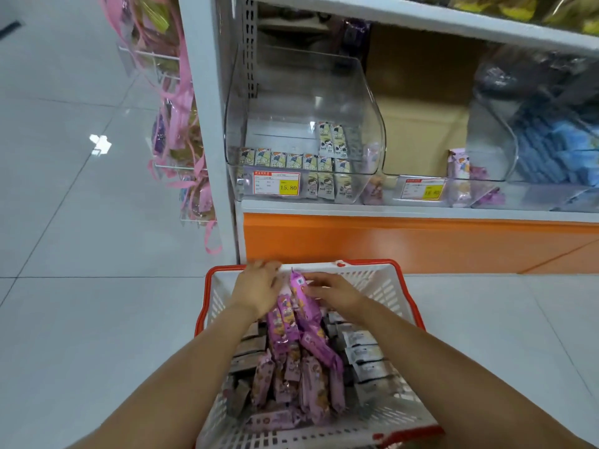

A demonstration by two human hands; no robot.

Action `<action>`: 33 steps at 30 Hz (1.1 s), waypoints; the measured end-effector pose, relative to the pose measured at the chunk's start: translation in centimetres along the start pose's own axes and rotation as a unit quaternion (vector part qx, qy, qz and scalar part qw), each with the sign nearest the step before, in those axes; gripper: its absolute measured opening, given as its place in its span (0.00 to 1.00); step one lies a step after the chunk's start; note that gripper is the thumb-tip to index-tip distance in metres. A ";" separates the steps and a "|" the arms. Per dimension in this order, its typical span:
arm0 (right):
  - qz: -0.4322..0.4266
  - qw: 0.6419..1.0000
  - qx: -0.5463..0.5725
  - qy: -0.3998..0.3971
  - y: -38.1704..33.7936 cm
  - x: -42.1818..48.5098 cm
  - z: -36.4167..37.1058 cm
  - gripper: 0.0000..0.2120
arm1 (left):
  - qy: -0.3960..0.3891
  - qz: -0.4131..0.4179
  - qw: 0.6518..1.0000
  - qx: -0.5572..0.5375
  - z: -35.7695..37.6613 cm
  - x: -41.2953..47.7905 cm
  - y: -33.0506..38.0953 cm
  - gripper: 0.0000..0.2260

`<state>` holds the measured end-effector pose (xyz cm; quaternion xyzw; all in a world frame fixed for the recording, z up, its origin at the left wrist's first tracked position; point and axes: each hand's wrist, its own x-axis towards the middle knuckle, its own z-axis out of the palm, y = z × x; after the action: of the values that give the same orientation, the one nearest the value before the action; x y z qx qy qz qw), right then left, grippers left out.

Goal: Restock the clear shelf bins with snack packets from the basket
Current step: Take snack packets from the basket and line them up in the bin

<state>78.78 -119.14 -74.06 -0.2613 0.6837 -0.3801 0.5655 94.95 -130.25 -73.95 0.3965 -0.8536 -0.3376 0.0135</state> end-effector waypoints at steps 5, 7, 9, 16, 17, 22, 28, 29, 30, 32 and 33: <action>-0.036 0.984 0.162 -0.068 -4.1 -2.6 -2.7 0.16 | -0.017 -0.082 0.910 -0.406 -2.2 -0.3 5.6 0.11; -0.057 0.982 0.166 -0.068 -5.5 -3.9 -3.9 0.14 | -0.008 -0.059 0.895 -0.442 -3.0 -0.1 7.3 0.08; -0.076 0.981 0.167 -0.054 -6.6 -5.1 -5.1 0.09 | 0.004 -0.036 0.889 -0.456 -3.8 0.0 9.0 0.07; -0.173 0.983 0.052 0.026 -9.7 -10.9 -8.4 0.02 | 0.075 -0.030 0.890 -0.448 -4.9 0.8 16.1 0.07; -0.193 0.980 0.007 0.051 -9.9 -11.5 -9.0 0.06 | 0.087 -0.032 0.893 -0.440 -4.9 1.1 17.2 0.09; -0.271 0.938 -0.122 0.179 -10.5 -14.5 -12.5 0.19 | 0.135 0.000 0.917 -0.374 -4.8 2.2 22.7 0.09; -0.325 0.892 -0.162 0.269 -11.7 -17.8 -18.1 0.17 | 0.136 0.100 0.933 -0.318 -4.8 3.3 29.6 0.08; -0.331 0.882 -0.167 0.289 -12.0 -18.1 -19.3 0.16 | 0.139 0.119 0.944 -0.275 -4.7 3.6 30.4 0.09; -0.332 0.873 -0.171 0.313 -12.2 -18.4 -20.7 0.15 | 0.146 0.147 0.949 -0.236 -4.5 3.9 31.0 0.09; -0.321 0.859 -0.166 0.363 -12.6 -18.8 -23.5 0.14 | 0.148 0.221 0.950 -0.163 -3.7 5.1 31.8 0.11; -0.313 0.852 -0.164 0.387 -12.7 -18.7 -25.0 0.13 | 0.145 0.257 0.948 -0.122 -3.2 5.7 32.1 0.13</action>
<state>57.75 -106.11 -51.13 -0.3822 0.7818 -0.4897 0.0550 70.53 -121.25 -53.99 0.2033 -0.8678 -0.3632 0.2714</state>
